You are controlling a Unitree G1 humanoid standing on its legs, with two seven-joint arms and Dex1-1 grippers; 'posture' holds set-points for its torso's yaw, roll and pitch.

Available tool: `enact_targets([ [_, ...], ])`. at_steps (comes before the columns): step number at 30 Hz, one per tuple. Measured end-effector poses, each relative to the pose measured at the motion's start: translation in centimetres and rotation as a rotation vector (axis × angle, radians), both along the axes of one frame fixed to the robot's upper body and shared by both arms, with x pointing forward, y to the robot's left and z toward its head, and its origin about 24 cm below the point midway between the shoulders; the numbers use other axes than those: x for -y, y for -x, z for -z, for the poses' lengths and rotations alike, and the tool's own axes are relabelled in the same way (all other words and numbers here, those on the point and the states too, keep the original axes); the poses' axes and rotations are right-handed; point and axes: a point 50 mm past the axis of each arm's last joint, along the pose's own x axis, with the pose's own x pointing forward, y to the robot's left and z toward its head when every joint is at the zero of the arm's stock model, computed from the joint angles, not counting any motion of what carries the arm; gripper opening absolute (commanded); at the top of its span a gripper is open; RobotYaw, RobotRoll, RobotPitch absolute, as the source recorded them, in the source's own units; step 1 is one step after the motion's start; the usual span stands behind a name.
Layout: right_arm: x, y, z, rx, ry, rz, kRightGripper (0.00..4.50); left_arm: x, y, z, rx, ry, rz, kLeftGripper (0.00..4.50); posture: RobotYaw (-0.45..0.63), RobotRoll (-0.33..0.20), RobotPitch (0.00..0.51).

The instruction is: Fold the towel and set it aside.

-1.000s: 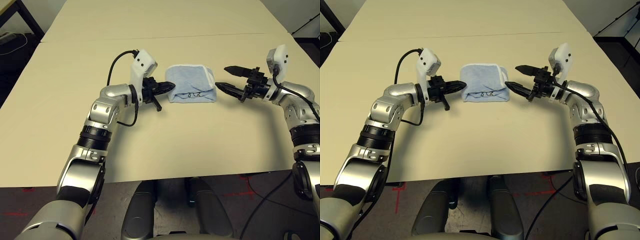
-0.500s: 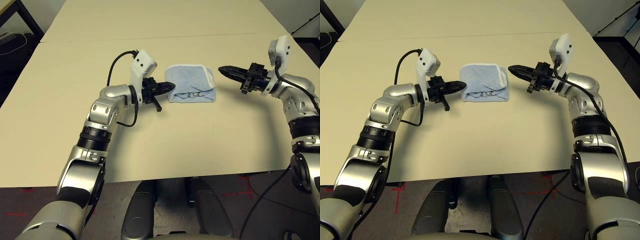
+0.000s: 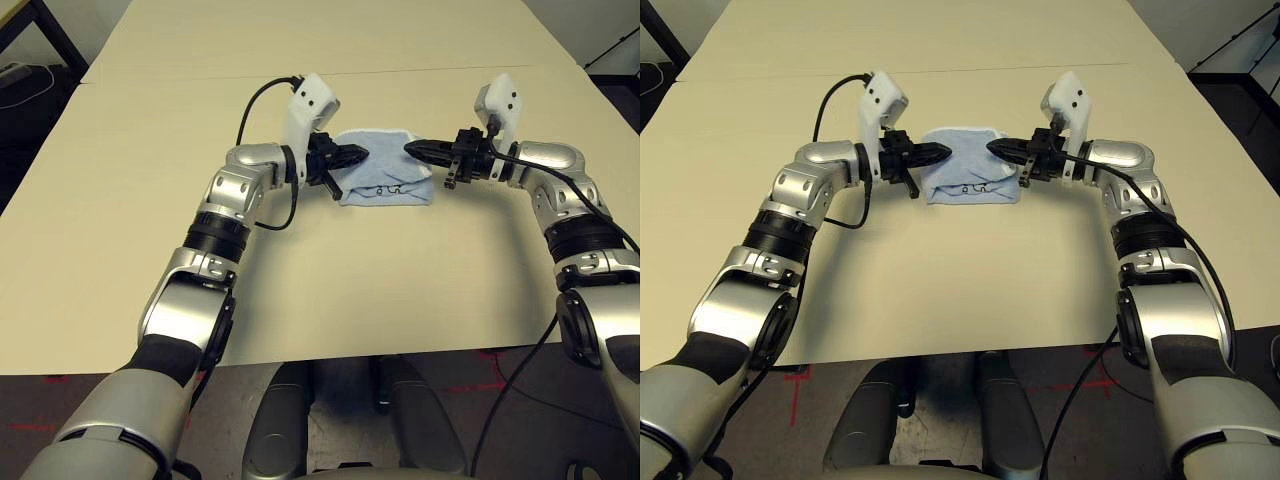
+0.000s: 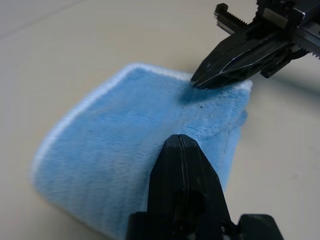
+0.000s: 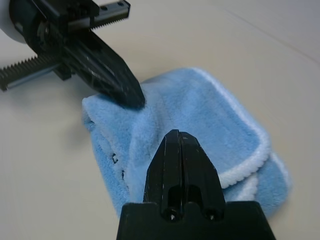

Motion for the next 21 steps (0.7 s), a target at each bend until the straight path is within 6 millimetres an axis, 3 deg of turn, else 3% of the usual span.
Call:
enact_targets([
  [10,-0.8,-0.5,1.6,-0.066,0.132,0.075,0.04,0.2,-0.4,1.9,-0.050,-0.094,-0.022,0.00,0.09,0.000,0.253],
  [21,-1.1,-0.8,2.7,-0.110,0.239,0.136,0.04,-0.5,-0.9,2.2,-0.050,-0.126,-0.077,0.00,0.09,0.000,0.254],
])
